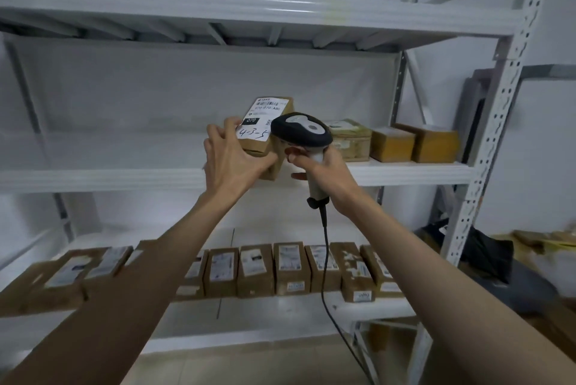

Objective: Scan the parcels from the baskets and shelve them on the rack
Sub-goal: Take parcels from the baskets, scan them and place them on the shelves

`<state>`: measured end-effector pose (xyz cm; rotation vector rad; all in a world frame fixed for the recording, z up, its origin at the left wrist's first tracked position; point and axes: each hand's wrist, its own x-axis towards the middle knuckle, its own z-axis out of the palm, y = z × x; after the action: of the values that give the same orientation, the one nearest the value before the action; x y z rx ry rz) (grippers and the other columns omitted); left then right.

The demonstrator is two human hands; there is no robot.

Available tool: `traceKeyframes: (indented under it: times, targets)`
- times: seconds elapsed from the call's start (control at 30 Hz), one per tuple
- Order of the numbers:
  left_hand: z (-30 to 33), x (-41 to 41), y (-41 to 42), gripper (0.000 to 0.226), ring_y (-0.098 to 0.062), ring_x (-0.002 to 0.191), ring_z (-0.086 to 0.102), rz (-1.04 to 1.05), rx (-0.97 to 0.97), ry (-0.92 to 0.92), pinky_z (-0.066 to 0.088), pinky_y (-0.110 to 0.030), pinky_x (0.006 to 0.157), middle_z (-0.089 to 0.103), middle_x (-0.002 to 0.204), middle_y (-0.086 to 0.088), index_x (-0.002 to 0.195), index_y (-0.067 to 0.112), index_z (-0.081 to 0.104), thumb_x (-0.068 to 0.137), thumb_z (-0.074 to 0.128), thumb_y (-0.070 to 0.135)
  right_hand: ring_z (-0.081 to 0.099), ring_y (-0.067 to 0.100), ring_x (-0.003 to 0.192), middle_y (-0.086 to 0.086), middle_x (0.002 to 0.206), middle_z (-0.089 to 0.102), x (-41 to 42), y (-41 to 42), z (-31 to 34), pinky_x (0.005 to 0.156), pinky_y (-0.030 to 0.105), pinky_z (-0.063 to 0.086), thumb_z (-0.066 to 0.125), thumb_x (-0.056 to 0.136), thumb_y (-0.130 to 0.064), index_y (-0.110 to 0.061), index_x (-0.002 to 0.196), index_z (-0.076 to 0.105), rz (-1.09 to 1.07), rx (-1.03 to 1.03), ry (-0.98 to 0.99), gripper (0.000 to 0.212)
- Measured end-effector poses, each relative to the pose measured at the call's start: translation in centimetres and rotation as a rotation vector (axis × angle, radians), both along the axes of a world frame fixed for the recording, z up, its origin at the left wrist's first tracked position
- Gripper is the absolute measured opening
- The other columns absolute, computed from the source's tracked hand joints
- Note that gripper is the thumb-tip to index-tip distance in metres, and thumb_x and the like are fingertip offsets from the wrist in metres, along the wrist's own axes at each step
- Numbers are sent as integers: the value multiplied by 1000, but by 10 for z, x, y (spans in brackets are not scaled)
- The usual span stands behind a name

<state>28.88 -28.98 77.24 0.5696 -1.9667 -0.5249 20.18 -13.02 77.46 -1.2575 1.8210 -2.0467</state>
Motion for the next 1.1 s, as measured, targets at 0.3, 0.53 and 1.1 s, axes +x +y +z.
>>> traceKeyframes:
  times: [0.3, 0.53, 1.1]
  targets:
    - [28, -98, -84, 87, -37, 121, 43, 71, -15, -174, 43, -47, 87, 36, 129, -11, 131, 23, 38, 64, 72, 68, 65, 36, 118, 21, 119, 69, -55, -58, 9, 90, 47, 61, 66, 95, -3, -5, 113, 68, -82, -41, -203, 18]
    - [20, -146, -98, 92, -41, 122, 41, 29, 4, -308, 37, -45, 85, 33, 135, -16, 133, 21, 36, 65, 75, 69, 70, 25, 110, 7, 114, 73, -76, -58, -3, 77, 34, 64, 68, 95, -7, -23, 100, 66, -137, -11, -232, 17]
    - [-9, -142, -9, 80, -40, 139, 30, -188, -327, -96, 23, -45, 118, 31, 151, -19, 138, 15, 45, 72, 80, 43, 76, 27, 87, 16, 103, 76, -67, 83, -64, 76, 37, 61, 64, 96, -5, -4, 105, 68, -423, -124, -381, 9]
